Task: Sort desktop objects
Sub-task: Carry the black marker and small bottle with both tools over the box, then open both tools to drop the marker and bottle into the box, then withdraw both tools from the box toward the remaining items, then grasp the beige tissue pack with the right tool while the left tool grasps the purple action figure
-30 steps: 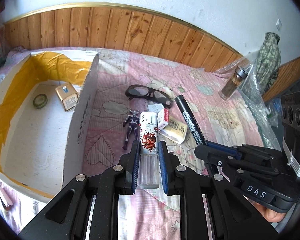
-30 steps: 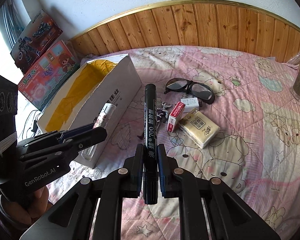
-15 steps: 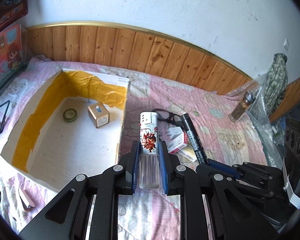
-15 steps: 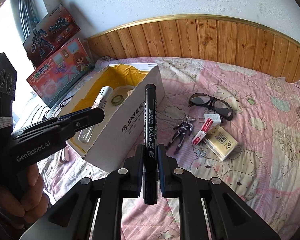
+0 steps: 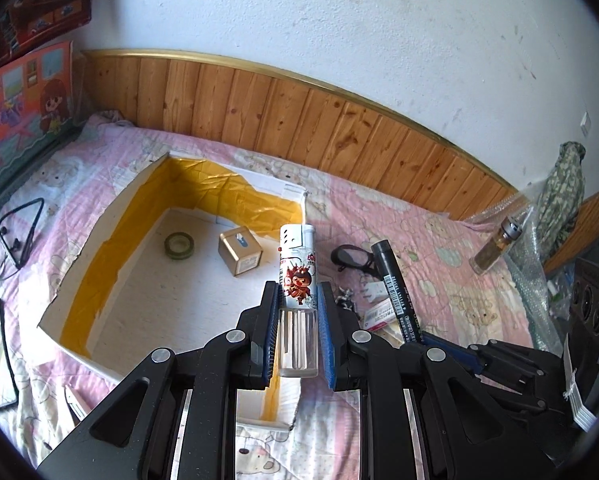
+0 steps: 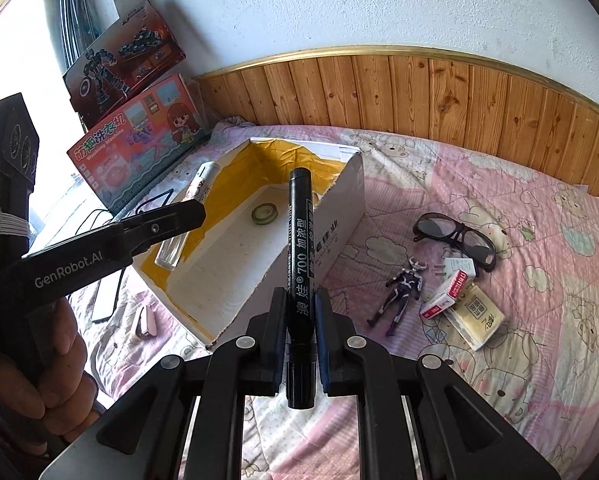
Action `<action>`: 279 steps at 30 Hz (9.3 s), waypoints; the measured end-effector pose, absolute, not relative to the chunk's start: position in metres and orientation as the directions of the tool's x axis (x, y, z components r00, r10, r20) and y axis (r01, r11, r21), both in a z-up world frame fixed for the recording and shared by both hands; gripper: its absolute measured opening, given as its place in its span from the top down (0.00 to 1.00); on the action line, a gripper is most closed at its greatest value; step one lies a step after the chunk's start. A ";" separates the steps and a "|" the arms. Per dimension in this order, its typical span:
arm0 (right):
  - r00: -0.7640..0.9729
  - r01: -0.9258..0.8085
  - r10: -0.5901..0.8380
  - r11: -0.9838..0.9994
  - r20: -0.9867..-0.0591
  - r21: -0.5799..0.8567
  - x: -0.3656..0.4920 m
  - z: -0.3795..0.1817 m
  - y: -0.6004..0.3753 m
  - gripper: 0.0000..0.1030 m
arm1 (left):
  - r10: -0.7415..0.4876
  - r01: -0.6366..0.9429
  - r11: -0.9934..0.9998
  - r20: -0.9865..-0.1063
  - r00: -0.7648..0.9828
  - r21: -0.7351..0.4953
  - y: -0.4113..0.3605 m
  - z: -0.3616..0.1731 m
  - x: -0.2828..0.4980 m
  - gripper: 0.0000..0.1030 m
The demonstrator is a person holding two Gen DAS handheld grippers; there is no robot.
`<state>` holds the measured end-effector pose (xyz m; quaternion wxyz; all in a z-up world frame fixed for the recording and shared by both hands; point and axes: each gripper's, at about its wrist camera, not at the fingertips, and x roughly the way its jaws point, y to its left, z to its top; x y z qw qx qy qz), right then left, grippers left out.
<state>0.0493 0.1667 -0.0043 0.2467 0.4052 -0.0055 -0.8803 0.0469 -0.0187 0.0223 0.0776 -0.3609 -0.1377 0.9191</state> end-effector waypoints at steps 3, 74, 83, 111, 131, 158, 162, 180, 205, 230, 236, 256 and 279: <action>-0.553 0.445 -0.445 -0.873 -0.705 0.201 0.048 -0.001 0.156 0.86 | 0.244 -0.031 -0.945 -0.640 -0.728 -0.325 -0.031 0.021 0.045 0.82; -0.269 0.393 -0.328 -0.896 -0.906 0.207 -0.111 -0.067 -0.004 0.86 | 0.062 0.200 -0.959 -0.837 -0.544 -0.202 -0.158 -0.044 -0.037 0.82; -0.249 0.383 -0.270 -0.910 -0.930 0.162 -0.138 -0.084 -0.018 0.86 | 0.107 0.112 -0.976 -0.854 -0.509 -0.189 -0.155 -0.050 -0.041 0.82; -0.181 0.449 -0.129 -0.893 -0.975 0.035 -0.192 -0.127 -0.048 0.86 | 0.069 0.030 -0.995 -0.899 -0.433 -0.091 -0.131 -0.070 -0.044 0.81; -0.160 0.474 -0.173 -0.877 -0.972 0.078 -0.170 -0.099 -0.021 0.84 | 0.082 0.069 -0.989 -0.886 -0.457 -0.127 -0.138 -0.056 -0.042 0.69; -0.273 0.615 -0.300 -0.785 -0.914 0.074 -0.043 -0.025 0.036 0.68 | 0.019 0.040 -0.998 -0.851 -0.524 -0.047 -0.095 -0.001 0.020 0.68; -0.292 0.632 -0.306 -0.772 -0.906 0.057 -0.024 -0.020 0.038 0.63 | 0.015 0.041 -0.998 -0.847 -0.531 -0.044 -0.090 0.004 0.028 0.68; -0.409 0.664 -0.342 -0.748 -0.846 -0.018 0.046 -0.006 0.066 0.56 | 0.010 0.029 -0.999 -0.827 -0.562 -0.032 -0.063 0.013 0.042 0.64; -0.558 0.570 -0.509 -0.809 -0.655 0.143 0.094 0.014 0.175 0.50 | 0.197 -0.116 -0.980 -0.731 -0.653 -0.160 0.005 0.028 0.050 0.64; -0.503 0.200 -0.290 -0.956 -0.814 0.216 0.010 -0.073 0.358 0.47 | 0.230 -0.301 -0.950 -0.843 -0.486 -0.086 0.151 -0.069 -0.009 0.60; -0.454 0.368 -0.230 -0.928 -0.861 0.054 -0.022 -0.104 0.324 0.35 | 0.201 -0.244 -0.965 -0.864 -0.461 -0.095 0.156 -0.105 -0.042 0.60; -0.384 0.471 -0.214 -0.882 -0.898 0.009 -0.068 -0.176 0.296 0.43 | 0.235 -0.155 -0.971 -0.825 -0.514 -0.181 0.150 -0.157 -0.082 0.58; -0.353 0.395 -0.275 -0.910 -0.894 0.124 -0.043 -0.119 0.298 0.47 | 0.219 -0.145 -0.975 -0.800 -0.559 -0.166 0.141 -0.103 -0.054 0.74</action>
